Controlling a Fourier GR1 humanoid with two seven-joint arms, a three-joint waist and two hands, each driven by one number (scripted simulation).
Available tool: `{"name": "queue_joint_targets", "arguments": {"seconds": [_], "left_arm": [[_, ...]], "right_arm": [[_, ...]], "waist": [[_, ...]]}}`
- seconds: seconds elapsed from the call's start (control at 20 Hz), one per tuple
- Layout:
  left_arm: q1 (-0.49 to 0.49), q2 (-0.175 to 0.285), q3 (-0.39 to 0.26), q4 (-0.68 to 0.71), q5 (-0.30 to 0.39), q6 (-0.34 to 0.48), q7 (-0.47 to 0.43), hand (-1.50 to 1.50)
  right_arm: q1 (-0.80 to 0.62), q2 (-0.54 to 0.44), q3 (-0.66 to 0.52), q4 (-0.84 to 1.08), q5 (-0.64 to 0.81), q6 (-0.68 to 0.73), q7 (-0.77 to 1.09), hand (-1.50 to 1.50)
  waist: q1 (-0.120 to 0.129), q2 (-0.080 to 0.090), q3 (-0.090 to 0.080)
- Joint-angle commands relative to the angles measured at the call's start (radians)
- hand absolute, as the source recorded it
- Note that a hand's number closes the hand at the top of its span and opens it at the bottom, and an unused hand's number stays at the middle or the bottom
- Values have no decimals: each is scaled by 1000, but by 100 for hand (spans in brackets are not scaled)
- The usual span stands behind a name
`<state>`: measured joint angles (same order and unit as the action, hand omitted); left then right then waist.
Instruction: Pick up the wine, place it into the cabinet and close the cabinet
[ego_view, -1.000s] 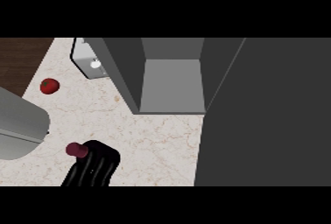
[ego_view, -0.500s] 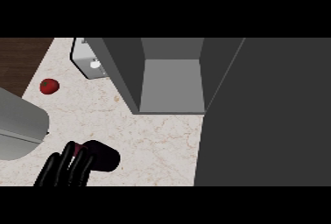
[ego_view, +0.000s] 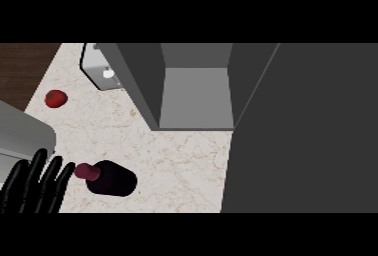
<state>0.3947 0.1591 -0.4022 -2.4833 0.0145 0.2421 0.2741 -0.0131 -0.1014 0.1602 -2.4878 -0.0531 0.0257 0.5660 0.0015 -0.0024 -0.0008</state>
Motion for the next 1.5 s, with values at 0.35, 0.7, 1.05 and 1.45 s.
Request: {"name": "queue_joint_targets", "arguments": {"seconds": [0.35,0.7,1.05,1.45], "left_arm": [[46,-25,182,38,255,-106,-38,-150],[25,10,318,179,372,-238,-66,-150],[31,-27,354,412,373,-343,-245,-150],[-46,-29,445,569,341,-374,-332,-150]], "right_arm": [[9,-16,-55,-89,-66,14,48,-150],[17,17,59,-127,15,-11,79,-150],[-20,2,8,-189,-35,-28,183,-150],[-33,4,-23,-112,-33,-3,97,-150]], "waist": [[2,0,0],[-2,0,0],[-5,-1,0],[-2,1,1]]}}
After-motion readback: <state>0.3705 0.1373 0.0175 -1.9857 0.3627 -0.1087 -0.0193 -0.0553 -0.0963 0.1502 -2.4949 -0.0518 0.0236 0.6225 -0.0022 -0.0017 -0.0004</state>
